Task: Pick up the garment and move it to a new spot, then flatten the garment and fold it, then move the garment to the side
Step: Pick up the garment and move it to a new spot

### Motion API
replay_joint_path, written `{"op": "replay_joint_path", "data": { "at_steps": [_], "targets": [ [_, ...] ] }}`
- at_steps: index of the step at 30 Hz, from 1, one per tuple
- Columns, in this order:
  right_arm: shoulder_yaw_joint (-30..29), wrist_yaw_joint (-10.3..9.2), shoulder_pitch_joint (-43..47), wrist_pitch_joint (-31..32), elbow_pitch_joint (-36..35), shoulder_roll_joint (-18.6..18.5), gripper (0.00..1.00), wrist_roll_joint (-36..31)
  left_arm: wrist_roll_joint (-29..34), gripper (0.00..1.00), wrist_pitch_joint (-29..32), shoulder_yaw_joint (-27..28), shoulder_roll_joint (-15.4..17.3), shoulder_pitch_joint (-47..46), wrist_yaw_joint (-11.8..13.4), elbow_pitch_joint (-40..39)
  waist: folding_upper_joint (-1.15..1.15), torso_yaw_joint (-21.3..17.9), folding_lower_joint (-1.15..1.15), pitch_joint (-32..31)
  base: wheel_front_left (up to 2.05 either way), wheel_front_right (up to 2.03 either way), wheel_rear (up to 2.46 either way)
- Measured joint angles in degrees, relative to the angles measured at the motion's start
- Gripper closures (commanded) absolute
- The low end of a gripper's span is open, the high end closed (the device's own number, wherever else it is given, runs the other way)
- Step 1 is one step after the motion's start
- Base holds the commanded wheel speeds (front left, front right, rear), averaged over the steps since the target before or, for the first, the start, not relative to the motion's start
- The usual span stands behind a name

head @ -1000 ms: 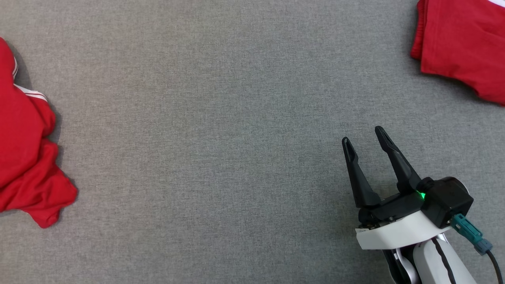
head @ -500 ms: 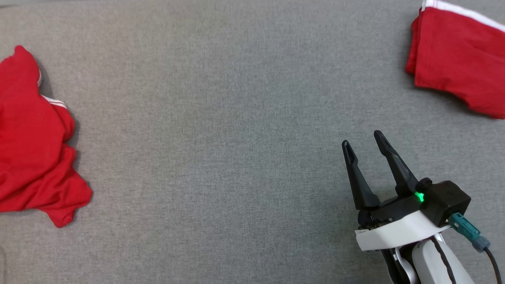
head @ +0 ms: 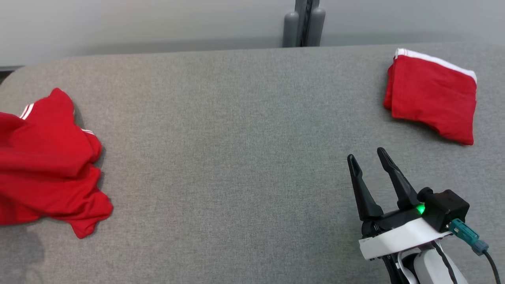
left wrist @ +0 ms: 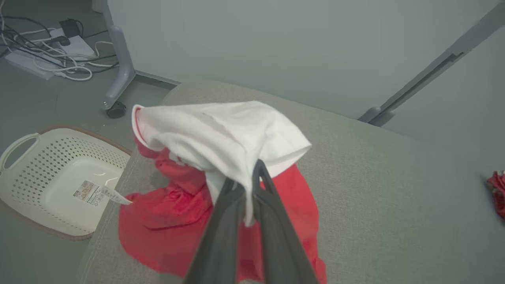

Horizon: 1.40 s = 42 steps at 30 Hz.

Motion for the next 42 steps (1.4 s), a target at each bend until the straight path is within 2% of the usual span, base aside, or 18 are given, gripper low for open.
{"op": "replay_joint_path", "data": {
  "at_steps": [13, 21, 24, 33, 38, 42],
  "targets": [
    [-0.6, -0.01, 1.9, 0.0, 1.4, 0.0, 0.00, 1.5, 4.5, 1.00, -3.2, -5.4, 1.2, -3.2, 0.0, -14.3, 0.00, -2.8, 0.00, -5.8, 0.00, 0.00, 0.00],
    [-1.0, -0.01, 2.8, 0.0, 1.3, 0.0, 0.00, 1.9, 7.4, 1.00, -4.8, -10.0, -3.4, -2.5, 0.2, -24.0, 0.00, -6.2, 0.00, -6.8, 0.00, 0.00, 0.00],
    [-1.4, 0.00, 3.2, 0.0, 1.2, 0.0, 0.00, 1.9, 8.8, 1.00, -6.6, -11.5, -6.6, -1.6, 1.8, -26.9, 0.00, -7.5, 0.00, -6.9, 0.00, 0.00, 0.00],
    [-1.9, 0.00, 4.1, 0.0, 0.5, 0.0, 0.00, 1.8, 14.3, 1.00, -11.3, -18.6, -20.9, 1.1, 7.1, -33.3, 0.00, -11.5, 0.00, -6.6, 0.00, 0.00, 0.00],
    [-2.0, 0.00, 4.5, 0.0, -0.6, 0.0, 0.00, 1.7, 18.2, 1.00, -13.5, -22.2, -27.3, 1.0, 8.5, -32.2, 0.00, -13.3, 0.00, -5.4, 0.00, 0.00, 0.00],
    [-1.8, -0.01, 4.7, 0.0, -1.3, 0.0, 0.00, 1.5, 21.5, 1.00, -14.8, -25.0, -31.6, -0.4, 8.4, -28.7, 0.00, -14.5, 0.00, -3.9, 0.00, 0.00, 0.00]
  ]
}}
